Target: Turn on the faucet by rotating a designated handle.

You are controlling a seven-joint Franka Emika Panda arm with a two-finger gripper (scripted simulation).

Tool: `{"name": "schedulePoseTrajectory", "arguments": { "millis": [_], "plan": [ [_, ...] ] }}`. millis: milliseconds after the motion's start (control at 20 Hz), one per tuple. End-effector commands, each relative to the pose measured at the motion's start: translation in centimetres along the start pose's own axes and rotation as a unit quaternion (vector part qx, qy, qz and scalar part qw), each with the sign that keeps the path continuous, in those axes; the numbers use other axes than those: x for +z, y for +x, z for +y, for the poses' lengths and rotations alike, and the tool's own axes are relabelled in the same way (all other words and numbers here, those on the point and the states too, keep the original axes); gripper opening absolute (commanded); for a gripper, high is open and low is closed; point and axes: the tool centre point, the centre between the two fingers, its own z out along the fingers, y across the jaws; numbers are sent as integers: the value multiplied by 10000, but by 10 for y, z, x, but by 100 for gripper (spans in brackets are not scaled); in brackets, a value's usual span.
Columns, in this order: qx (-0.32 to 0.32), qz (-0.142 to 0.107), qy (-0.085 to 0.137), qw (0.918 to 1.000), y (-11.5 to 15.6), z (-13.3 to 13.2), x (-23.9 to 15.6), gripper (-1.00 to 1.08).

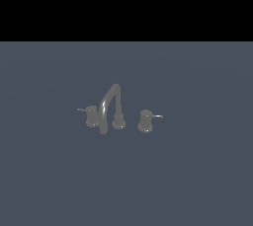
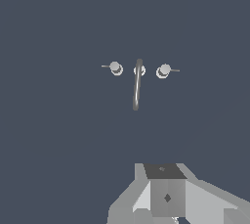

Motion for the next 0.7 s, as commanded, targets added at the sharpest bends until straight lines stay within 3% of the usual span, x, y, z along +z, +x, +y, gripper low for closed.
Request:
{"name": "schedulePoseTrajectory", "arguments": {
  "millis": [0,300,650],
  "plan": [
    [210,-81,150,9996,12,-6,10,-100],
    [936,-364,522,9936,48,-27,43,-100],
    [1949,-738,772,9750,89,-51,93,-100]
  ]
}}
